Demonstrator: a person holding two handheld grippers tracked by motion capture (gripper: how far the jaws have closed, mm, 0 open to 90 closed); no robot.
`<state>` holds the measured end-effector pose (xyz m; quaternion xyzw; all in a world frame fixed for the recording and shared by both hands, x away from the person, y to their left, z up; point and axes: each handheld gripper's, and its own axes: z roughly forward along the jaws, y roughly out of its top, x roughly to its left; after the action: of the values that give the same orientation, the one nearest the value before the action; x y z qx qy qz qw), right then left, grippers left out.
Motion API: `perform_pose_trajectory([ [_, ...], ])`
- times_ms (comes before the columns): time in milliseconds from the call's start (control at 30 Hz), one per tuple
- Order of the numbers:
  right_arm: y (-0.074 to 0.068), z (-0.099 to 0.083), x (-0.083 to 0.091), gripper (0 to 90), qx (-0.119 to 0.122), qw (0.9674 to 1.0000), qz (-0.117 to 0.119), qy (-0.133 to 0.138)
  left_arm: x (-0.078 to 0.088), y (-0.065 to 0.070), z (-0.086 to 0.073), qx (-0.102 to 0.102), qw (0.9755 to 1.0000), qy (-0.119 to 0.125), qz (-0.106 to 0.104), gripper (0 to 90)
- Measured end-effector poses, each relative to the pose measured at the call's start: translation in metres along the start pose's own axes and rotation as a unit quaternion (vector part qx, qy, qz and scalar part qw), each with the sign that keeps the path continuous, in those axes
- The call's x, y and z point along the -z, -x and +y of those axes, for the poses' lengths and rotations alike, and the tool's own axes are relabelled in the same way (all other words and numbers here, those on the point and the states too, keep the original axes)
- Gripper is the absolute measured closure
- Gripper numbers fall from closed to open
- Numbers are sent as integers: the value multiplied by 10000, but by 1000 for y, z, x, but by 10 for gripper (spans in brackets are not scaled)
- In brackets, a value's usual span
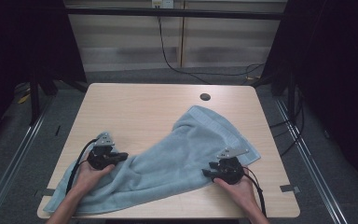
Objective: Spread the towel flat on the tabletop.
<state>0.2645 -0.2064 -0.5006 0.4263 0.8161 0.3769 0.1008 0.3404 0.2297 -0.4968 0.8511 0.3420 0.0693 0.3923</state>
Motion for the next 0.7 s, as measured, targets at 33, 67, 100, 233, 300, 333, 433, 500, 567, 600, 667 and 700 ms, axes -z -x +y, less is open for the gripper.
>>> perform_pose_trajectory([
  [33, 0, 0, 0, 571, 0, 10000, 0, 0, 1, 1, 0, -9, 10000, 3, 13, 864],
  [67, 10, 1, 0, 617, -77, 10000, -32, 48, 3, 2, 1, 10, 10000, 57, 25, 816],
  [100, 13, 2, 0, 618, -89, 9999, -87, 46, 3, 3, 1, 14, 9999, 93, 36, 785],
  [233, 27, 5, 0, 617, -60, 9995, -292, 50, 6, 4, 2, 66, 9998, 189, -46, 720],
  [300, 38, 7, 0, 617, -157, 9991, -384, 65, 7, 6, 2, 71, 9997, 212, -105, 702],
  [333, 46, 8, 1, 617, -203, 9984, -527, 46, 7, 8, 3, 83, 9996, 239, -153, 680],
  [433, 62, 10, 2, 614, -270, 9962, -826, 44, 7, 12, 3, 28, 9996, 232, -157, 648],
  [500, 68, 10, 3, 613, -346, 9956, -873, 60, 7, 13, 3, 32, 9995, 246, -187, 623],
  [567, 82, 9, 4, 611, -411, 9927, -1124, 162, 7, 15, 3, 20, 9990, 260, -358, 592],
  [600, 86, 8, 5, 606, -430, 9913, -1230, 170, 6, 18, 4, -49, 9984, 229, -511, 583],
  [667, 88, 8, 5, 605, -468, 9906, -1270, 181, 6, 20, 4, -124, 9980, 216, -587, 570],
  [700, 91, 8, 6, 604, -508, 9901, -1291, 203, 4, 23, 4, -169, 9975, 204, -657, 556],
])
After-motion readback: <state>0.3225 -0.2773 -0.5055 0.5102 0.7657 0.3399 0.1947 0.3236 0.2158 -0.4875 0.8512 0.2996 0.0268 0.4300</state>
